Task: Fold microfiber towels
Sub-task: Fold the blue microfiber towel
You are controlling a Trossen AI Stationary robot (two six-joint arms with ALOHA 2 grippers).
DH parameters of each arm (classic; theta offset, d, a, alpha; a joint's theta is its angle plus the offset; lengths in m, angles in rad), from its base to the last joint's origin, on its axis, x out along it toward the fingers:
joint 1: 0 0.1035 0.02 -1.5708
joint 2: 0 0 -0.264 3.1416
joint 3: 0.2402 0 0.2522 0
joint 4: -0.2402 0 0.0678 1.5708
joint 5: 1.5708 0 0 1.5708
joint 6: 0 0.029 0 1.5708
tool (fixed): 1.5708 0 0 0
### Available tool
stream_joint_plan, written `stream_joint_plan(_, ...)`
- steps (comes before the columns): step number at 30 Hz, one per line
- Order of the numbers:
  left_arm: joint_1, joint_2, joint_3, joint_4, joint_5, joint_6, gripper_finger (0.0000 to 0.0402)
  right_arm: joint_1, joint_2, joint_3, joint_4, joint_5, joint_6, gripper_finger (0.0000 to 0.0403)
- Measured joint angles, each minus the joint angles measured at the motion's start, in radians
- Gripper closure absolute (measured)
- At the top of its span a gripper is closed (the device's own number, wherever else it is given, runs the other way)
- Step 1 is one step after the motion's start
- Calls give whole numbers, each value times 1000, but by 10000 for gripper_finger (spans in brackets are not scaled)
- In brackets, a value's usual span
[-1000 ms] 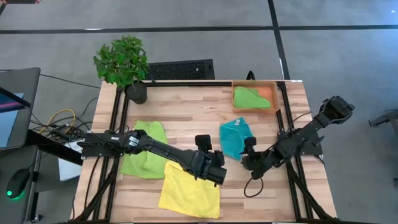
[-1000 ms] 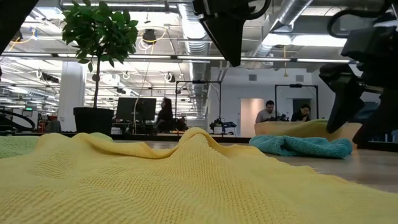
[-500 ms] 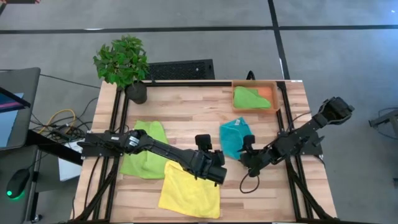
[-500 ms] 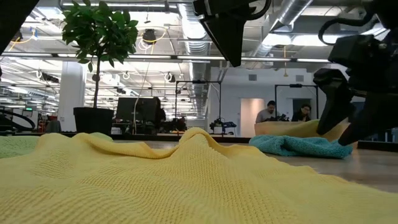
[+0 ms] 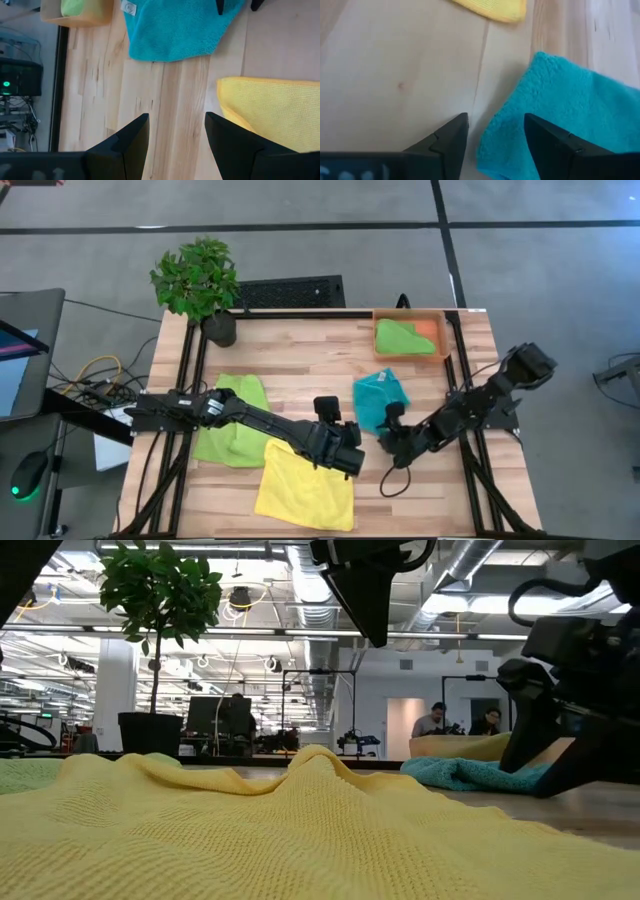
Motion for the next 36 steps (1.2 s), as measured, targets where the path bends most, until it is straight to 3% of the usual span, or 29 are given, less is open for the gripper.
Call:
stream_joint_plan(8,0,0,0,0,9,9,214,-2,-28,0,-105,-3,121,244)
stream_joint_plan(18,0,0,0,0,10,8,214,12,-66,30,-203,1,86,389)
stream_joint_plan(25,0,0,0,0,10,7,214,-10,-116,98,-366,63,5,390)
stream_joint_plan(36,0,0,0,3,11,7,214,-168,-136,140,-488,223,-209,396)
